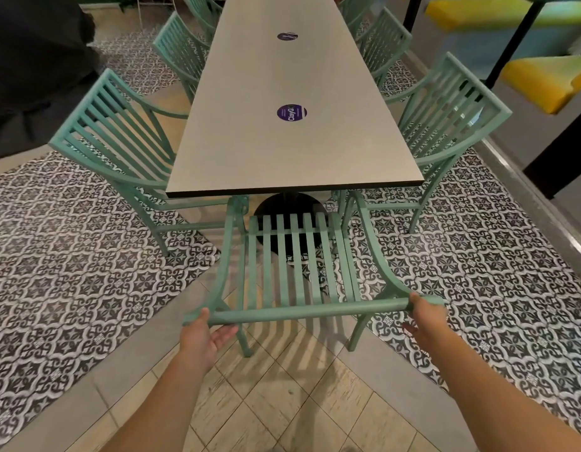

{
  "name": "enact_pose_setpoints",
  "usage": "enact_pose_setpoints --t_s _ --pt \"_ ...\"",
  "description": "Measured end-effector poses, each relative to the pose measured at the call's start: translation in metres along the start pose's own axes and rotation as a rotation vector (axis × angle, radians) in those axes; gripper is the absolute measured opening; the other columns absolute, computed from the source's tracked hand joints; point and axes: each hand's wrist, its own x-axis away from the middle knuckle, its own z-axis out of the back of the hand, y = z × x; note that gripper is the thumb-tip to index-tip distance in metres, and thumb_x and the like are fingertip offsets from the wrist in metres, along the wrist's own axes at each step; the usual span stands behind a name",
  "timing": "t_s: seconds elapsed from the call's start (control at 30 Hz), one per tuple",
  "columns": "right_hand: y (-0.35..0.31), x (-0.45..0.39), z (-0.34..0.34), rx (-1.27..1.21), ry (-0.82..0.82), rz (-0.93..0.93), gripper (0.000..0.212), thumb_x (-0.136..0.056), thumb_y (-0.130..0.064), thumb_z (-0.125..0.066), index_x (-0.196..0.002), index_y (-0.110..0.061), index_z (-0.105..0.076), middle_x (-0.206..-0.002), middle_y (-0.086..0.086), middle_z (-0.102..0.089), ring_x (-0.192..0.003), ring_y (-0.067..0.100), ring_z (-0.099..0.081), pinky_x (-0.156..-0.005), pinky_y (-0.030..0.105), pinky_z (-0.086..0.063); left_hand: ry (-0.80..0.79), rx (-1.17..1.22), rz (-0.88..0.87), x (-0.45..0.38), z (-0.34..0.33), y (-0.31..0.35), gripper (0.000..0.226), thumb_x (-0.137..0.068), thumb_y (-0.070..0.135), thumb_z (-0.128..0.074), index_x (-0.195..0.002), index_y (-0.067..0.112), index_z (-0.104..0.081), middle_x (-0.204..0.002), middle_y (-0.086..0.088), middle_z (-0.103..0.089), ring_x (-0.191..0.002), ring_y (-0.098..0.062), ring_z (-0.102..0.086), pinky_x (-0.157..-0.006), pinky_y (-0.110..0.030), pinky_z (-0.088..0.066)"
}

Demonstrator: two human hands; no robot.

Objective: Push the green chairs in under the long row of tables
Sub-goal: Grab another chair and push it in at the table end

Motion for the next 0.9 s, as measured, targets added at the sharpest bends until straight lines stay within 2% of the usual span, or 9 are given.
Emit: enact_pose_setpoints --t_s 0.1,0.23,0.37,0.57,0.73,0.9 --pt "0.002 0.000 0.004 -0.004 0.009 0.000 0.042 -0.095 -0.023 -0.058 -0.130 -0.005 -0.044 -0.117 0.016 -0.059 -0.098 0.026 -0.058 -0.078 0.041 -0.051 0.021 0.009 -0.012 0.003 -0.001 -0.003 0.040 -0.101 0.017 -0.049 -0.136 0.002 -0.039 -0.094 -0.018 -0.058 -0.074 -0.037 -0.066 -0.047 -0.039 -0.058" --pt "0.004 0.002 0.013 0.017 0.009 -0.006 0.045 -0.095 -0.024 -0.058 -0.134 -0.006 -0.042 -0.120 0.018 -0.058 -0.104 0.028 -0.058 -0.082 0.041 -0.050 0.063 0.011 -0.026 0.008 0.000 -0.010 0.040 -0.100 0.016 -0.051 -0.136 0.001 -0.040 -0.092 -0.018 -0.059 -0.048 -0.030 -0.067 -0.039 -0.030 -0.054" --pt "0.002 0.007 0.014 0.018 0.012 -0.001 0.050 -0.094 -0.023 -0.059 -0.136 -0.006 -0.039 -0.121 0.019 -0.057 -0.102 0.028 -0.055 -0.081 0.040 -0.050 0.082 0.008 -0.034 0.012 -0.001 -0.012 0.036 -0.100 0.015 -0.051 -0.132 0.001 -0.042 -0.089 -0.019 -0.059 -0.043 -0.027 -0.065 -0.039 -0.029 -0.054" --pt "0.008 0.009 0.015 0.051 0.006 -0.023 0.050 -0.093 -0.027 -0.061 -0.134 -0.006 -0.041 -0.115 0.016 -0.056 -0.085 0.024 -0.054 -0.077 0.041 -0.051 0.131 0.004 -0.054 0.015 0.003 -0.015 0.022 -0.100 0.015 -0.051 -0.119 0.005 -0.046 -0.088 -0.019 -0.060 -0.040 -0.024 -0.063 -0.038 -0.027 -0.053" --pt "0.013 0.011 0.012 0.027 0.052 0.002 0.053 -0.094 -0.024 -0.059 -0.136 -0.003 -0.034 -0.111 0.017 -0.051 -0.097 0.027 -0.049 -0.083 0.042 -0.050 0.133 0.004 -0.045 0.016 0.007 -0.014 0.018 -0.100 0.014 -0.051 -0.115 0.006 -0.046 -0.084 -0.020 -0.059 -0.038 -0.024 -0.062 -0.037 -0.027 -0.052" --pt "0.010 0.016 0.011 0.022 0.050 0.010 0.051 -0.095 -0.022 -0.059 -0.135 -0.003 -0.035 -0.105 0.014 -0.051 -0.095 0.026 -0.049 -0.083 0.042 -0.050 0.125 -0.006 -0.057 0.016 0.006 -0.013 0.017 -0.100 0.014 -0.051 -0.114 0.006 -0.046 -0.084 -0.019 -0.059 -0.037 -0.023 -0.062 -0.037 -0.026 -0.052"
